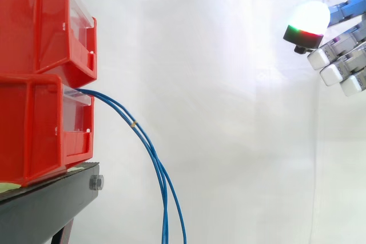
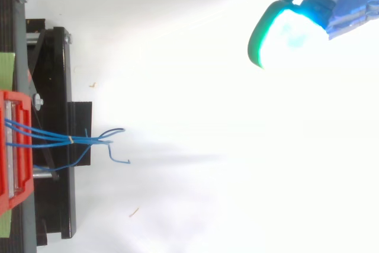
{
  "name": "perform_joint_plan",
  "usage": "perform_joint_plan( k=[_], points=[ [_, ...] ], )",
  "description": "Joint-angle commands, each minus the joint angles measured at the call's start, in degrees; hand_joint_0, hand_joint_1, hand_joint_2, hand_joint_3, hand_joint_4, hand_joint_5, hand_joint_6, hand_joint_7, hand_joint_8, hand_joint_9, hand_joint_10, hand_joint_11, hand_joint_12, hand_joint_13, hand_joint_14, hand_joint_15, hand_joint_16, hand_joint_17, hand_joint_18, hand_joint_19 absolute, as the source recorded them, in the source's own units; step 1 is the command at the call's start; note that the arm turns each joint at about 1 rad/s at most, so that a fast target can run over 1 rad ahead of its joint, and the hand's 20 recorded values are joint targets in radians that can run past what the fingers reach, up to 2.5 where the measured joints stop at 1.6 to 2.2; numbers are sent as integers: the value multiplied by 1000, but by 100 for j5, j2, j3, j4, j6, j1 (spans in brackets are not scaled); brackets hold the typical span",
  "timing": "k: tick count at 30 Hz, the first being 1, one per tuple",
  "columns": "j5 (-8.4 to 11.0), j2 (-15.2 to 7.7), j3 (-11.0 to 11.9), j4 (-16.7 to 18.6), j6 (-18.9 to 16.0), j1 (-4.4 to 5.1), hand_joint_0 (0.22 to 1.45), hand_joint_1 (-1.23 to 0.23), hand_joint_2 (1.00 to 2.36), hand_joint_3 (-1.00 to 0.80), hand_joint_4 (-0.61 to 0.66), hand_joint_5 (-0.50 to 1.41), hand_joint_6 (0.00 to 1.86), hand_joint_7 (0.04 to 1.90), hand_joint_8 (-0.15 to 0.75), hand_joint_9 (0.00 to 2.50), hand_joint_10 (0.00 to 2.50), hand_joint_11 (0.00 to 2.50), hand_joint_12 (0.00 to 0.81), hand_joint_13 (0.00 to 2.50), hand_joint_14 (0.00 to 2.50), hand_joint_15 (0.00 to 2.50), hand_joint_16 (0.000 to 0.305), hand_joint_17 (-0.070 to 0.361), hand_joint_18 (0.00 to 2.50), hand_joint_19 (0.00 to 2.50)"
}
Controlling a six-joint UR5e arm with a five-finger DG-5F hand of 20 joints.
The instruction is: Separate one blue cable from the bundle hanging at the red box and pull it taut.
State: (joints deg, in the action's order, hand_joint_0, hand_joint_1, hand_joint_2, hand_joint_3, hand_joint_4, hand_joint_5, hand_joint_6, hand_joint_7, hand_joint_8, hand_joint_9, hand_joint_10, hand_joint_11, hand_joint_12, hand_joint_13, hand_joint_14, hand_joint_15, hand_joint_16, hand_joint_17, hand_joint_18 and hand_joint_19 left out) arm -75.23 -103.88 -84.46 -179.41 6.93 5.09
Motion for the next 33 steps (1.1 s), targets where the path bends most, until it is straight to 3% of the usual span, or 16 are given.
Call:
perform_joint_plan(
  k=[1,12,20,25,29,33],
  points=[
    [0,-1,0,3,1,1,496,-549,1000,-500,238,-220,502,824,318,524,9,321,410,574,7,197,59,133,605,173],
    [-27,-1,0,11,-7,10,503,-569,1000,-500,237,-217,502,827,315,549,11,337,402,588,7,198,55,123,619,196],
    [8,-18,0,442,124,45,505,-563,1000,-500,236,-215,502,828,313,551,10,344,403,580,7,190,54,122,611,187],
    [26,-203,0,671,318,80,509,-571,1000,-500,240,-215,502,830,316,553,10,342,402,580,7,197,54,122,608,188],
    [105,-343,0,890,327,107,519,-671,1000,-500,235,-212,502,831,308,566,12,355,397,586,7,180,52,117,606,170],
    [131,-669,9,1119,274,124,527,-736,1000,-500,231,-213,502,834,307,565,10,353,387,590,6,186,49,111,595,157]
  ],
)
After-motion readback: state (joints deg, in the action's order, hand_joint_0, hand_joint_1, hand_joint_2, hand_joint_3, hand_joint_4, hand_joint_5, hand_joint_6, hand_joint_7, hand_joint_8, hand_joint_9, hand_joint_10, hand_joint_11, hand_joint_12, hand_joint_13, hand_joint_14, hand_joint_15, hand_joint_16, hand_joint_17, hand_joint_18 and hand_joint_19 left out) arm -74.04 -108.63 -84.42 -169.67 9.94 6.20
